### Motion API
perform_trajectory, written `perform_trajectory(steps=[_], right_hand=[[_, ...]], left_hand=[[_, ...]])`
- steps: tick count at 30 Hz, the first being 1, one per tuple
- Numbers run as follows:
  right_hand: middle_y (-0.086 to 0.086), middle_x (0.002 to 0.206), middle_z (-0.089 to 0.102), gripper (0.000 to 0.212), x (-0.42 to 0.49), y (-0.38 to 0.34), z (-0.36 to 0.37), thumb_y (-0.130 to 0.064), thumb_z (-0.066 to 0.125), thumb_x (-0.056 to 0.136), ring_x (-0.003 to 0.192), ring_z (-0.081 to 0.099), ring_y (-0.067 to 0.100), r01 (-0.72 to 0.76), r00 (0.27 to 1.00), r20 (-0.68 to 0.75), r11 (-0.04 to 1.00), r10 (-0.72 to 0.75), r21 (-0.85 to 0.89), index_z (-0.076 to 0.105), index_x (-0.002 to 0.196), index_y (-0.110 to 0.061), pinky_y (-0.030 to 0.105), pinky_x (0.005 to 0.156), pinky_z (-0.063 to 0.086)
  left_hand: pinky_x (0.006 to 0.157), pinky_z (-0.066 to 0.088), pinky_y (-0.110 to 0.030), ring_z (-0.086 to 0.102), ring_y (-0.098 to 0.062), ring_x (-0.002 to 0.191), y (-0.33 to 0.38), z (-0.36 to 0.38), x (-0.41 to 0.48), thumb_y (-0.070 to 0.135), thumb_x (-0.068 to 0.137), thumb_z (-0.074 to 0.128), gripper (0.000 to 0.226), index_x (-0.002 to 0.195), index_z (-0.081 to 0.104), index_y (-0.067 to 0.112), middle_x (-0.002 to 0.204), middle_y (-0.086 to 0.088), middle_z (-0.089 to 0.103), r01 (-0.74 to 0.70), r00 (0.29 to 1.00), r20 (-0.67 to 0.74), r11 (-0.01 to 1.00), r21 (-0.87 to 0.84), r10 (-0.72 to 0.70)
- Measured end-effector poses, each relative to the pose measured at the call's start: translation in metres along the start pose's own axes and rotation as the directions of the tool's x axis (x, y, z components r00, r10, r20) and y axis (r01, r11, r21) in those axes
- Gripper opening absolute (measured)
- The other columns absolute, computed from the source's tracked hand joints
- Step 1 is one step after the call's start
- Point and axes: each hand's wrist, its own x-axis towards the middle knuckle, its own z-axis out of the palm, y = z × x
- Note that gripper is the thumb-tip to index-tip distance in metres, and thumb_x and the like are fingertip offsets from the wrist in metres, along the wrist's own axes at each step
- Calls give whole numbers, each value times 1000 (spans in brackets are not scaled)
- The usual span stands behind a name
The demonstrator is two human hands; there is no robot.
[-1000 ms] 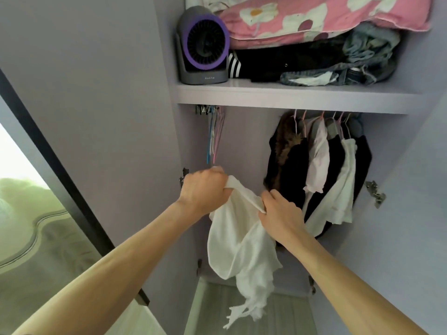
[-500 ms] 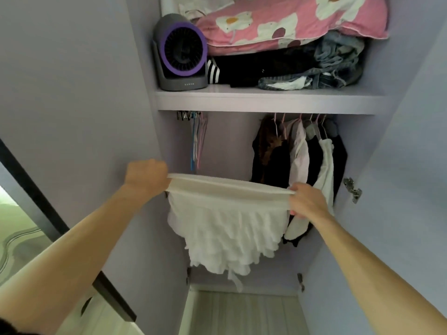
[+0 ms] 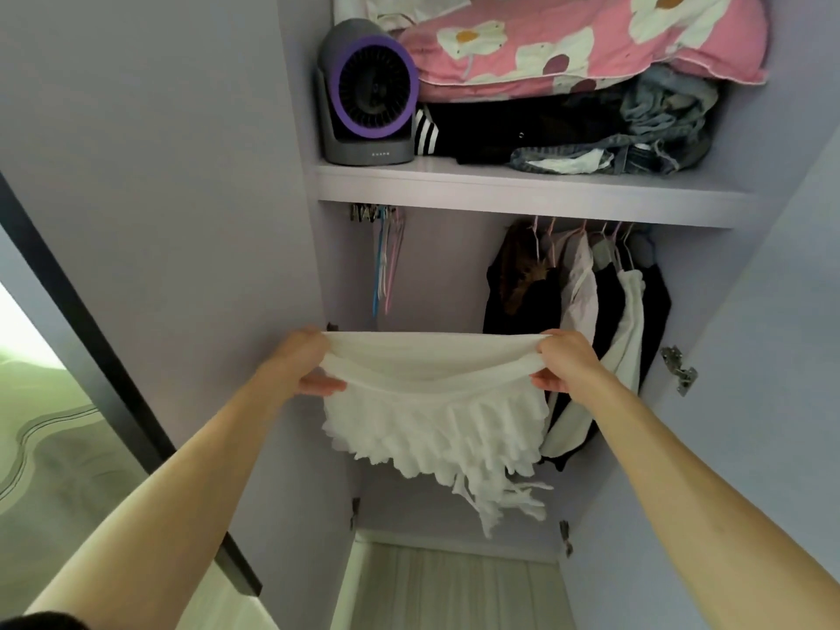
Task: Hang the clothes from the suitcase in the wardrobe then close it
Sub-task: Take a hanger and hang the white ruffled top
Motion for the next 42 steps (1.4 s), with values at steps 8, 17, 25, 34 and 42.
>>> perform_trajectory(steps=[8, 17, 25, 34, 42], right_hand=[[16, 107, 62, 7, 16, 5, 19, -4, 53, 94, 96, 64, 28, -14, 999, 45, 999, 11, 51, 59, 94, -7, 32, 56, 58], [11, 82, 72, 29, 50, -1, 19, -16, 34, 99, 61, 69, 19, 53, 998, 48, 955, -40, -292, 55, 119, -17, 26, 49, 55], [2, 99, 64, 22, 105, -40, 93, -14, 48, 93, 98, 65, 20, 208, 923, 382, 892, -43, -402, 61, 111, -14, 34, 83, 57], [9, 92, 58, 22, 182, -52, 229, -24, 45, 102, 86, 58, 25, 429, 872, 317, 894, -373, -128, 57, 113, -10, 38, 74, 55], [16, 95, 69, 12, 198, -23, 306, -18, 50, 98, 75, 67, 31, 457, 879, 209, 882, -429, -112, 48, 87, -15, 33, 55, 48]], left_hand=[[71, 49, -30, 60, -23, 89, 24, 28, -2, 5, 88, 67, 23, 107, 60, 15, 105, -8, 64, -385, 923, 1, 921, -59, 386], [75, 47, -34, 59, -28, 98, 58, -16, 8, 5, 89, 48, 32, 113, 59, 23, 115, -5, 53, -422, 811, 273, 196, 885, 517], [116, 23, -51, 27, -33, 145, 97, -30, 30, 17, 104, 27, 45, 146, 42, 19, 163, -14, 17, 179, 748, 201, -484, 857, 632], [115, -17, -62, -25, -36, 149, 49, -37, 73, 34, 102, 9, 61, 156, -16, 21, 159, -18, -29, 481, 719, 88, -585, 653, 689], [116, -19, -61, -25, -33, 149, 18, -41, 89, 35, 101, 6, 60, 157, -13, 26, 160, -14, -29, 529, 634, 87, -512, 677, 769]])
